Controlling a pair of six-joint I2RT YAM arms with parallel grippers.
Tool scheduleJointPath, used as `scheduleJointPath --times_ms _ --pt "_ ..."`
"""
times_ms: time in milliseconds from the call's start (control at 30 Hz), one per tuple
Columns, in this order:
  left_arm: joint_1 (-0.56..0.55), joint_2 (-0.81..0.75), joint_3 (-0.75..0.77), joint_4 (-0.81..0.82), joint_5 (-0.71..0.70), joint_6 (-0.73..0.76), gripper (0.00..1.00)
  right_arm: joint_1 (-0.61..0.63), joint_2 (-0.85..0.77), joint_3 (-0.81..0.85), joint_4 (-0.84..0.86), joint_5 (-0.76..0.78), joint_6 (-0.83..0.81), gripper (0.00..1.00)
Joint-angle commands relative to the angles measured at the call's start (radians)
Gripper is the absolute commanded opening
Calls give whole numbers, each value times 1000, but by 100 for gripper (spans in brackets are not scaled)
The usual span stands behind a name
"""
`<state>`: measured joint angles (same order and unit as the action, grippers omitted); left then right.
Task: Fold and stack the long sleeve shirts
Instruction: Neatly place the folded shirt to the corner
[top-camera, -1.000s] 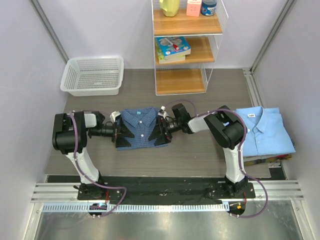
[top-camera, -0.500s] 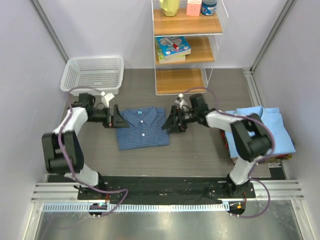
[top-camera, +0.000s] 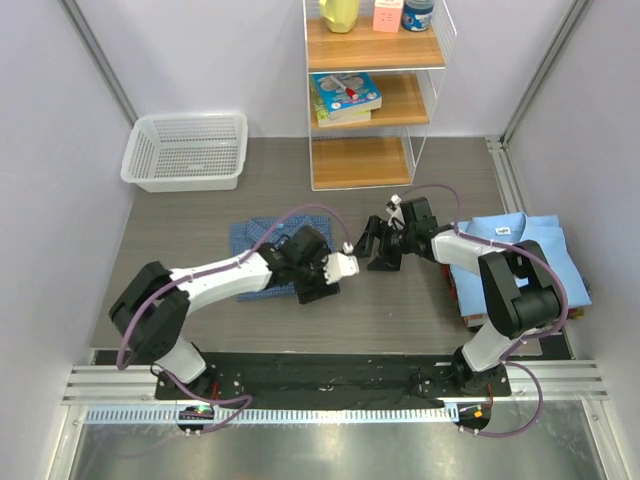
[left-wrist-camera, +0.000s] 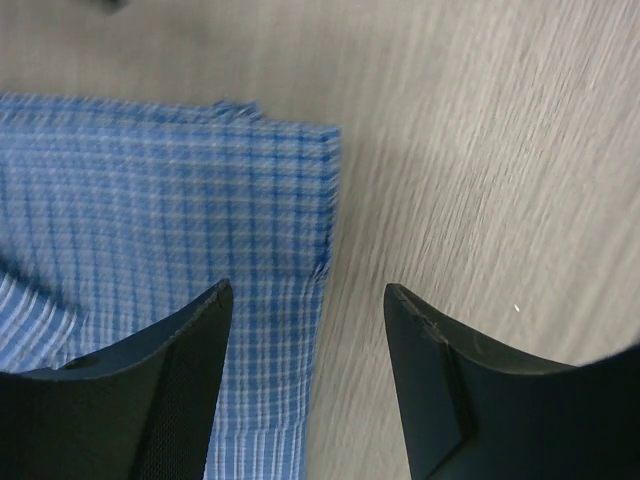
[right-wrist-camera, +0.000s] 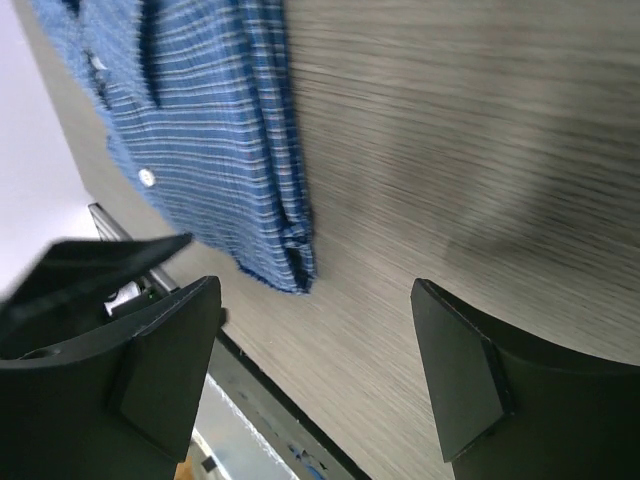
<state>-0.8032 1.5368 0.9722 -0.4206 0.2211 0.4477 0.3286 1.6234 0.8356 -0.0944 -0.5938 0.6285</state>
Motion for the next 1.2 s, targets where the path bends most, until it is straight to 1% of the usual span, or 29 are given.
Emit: scheduleJointPath --times_ms 0,133,200,233,267,333,367,400,433,467,500,567,700,833,900,967,1033,1100,1167 --pt "-79 71 -24 189 -163 126 62 -2 18 -15 48 34 77 83" --pt "-90 146 -29 266 -173 166 61 -2 53 -26 73 14 112 84" --pt "-91 187 -29 299 -169 169 59 -2 72 -42 88 -1 132 85" --pt "-93 203 -27 309 -170 166 58 0 81 -47 125 -9 152 86" --pt "-93 213 -29 319 -170 163 48 0 88 -52 145 -17 160 86" --pt "-85 223 -30 344 -166 143 33 1 115 -61 166 -26 175 87" --pt "-76 217 -27 342 -151 116 23 6 124 -62 192 -35 189 88" --pt "-58 192 -26 339 -99 105 19 9 138 -66 208 -43 198 89" --pt "-47 181 -24 330 -77 92 16 23 142 -72 234 -50 210 90" --pt "-38 171 -9 315 -48 85 11 30 147 -76 296 -55 249 91" --pt "-30 164 2 298 -2 69 10 42 153 -82 329 -60 266 91" --pt "-4 155 20 255 41 46 7 70 185 -78 395 -60 290 93" --pt "27 134 71 220 106 -42 4 86 254 -40 406 -60 355 94" --pt "58 117 115 180 155 -92 3 87 257 -44 403 -63 385 94" --pt "73 106 126 166 187 -106 2 96 256 -56 429 -57 404 94" --pt "81 98 140 149 222 -113 2 110 276 -56 488 -40 439 94" --pt "84 97 146 146 239 -125 2 130 305 -26 513 -32 486 94" --pt "84 91 149 144 259 -147 2 144 364 15 577 -26 529 93" --pt "82 88 151 140 271 -158 1 145 395 42 619 -11 566 90"
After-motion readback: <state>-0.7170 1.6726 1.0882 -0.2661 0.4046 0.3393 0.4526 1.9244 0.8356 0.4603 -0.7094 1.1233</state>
